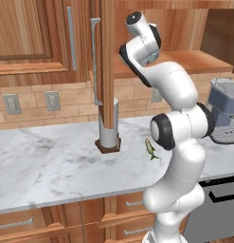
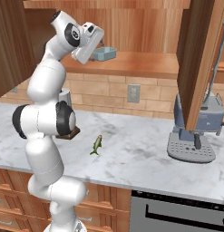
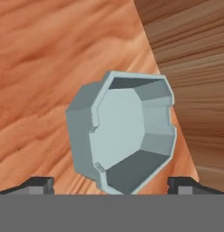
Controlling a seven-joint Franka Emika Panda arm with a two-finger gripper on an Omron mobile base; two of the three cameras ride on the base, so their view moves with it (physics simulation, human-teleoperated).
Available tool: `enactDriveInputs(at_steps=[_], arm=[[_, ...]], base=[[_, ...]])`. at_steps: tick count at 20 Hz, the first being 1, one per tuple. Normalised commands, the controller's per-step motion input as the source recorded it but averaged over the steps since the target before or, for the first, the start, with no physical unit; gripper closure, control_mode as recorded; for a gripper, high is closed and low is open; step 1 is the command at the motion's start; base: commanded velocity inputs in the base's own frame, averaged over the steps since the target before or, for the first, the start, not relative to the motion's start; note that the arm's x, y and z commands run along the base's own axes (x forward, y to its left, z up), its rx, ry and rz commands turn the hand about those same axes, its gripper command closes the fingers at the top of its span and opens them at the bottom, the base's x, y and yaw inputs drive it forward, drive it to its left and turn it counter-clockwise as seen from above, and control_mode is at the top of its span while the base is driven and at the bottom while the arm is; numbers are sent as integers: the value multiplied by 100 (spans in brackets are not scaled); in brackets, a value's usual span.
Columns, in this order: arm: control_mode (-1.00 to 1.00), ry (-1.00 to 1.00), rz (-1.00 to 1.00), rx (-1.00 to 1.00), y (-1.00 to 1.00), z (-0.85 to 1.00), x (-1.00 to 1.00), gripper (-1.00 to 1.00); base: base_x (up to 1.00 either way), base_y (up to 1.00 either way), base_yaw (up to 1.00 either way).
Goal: Retrieve the tupperware from the cabinet, then place the raw meat into the tupperware to avoid contamination.
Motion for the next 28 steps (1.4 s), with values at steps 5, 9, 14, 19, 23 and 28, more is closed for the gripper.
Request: enactDriveInputs(at_steps=[5,9,14,19,23,28], arm=[[-100,1,2,10,-23,0,3,-100],[-100,1,6,5,-9,-13,5,-100],[-100,2,12,1,0,-27,7,-100],[-100,0,13,0,0,-17,20,-100],[-100,2,11,0,-1,-15,35,-100],[-100,8,8,1,-1,-21,36,-100]], base=[[0,0,0],[0,0,0],[0,0,0],[0,0,0],[0,0,0],[0,0,0]])
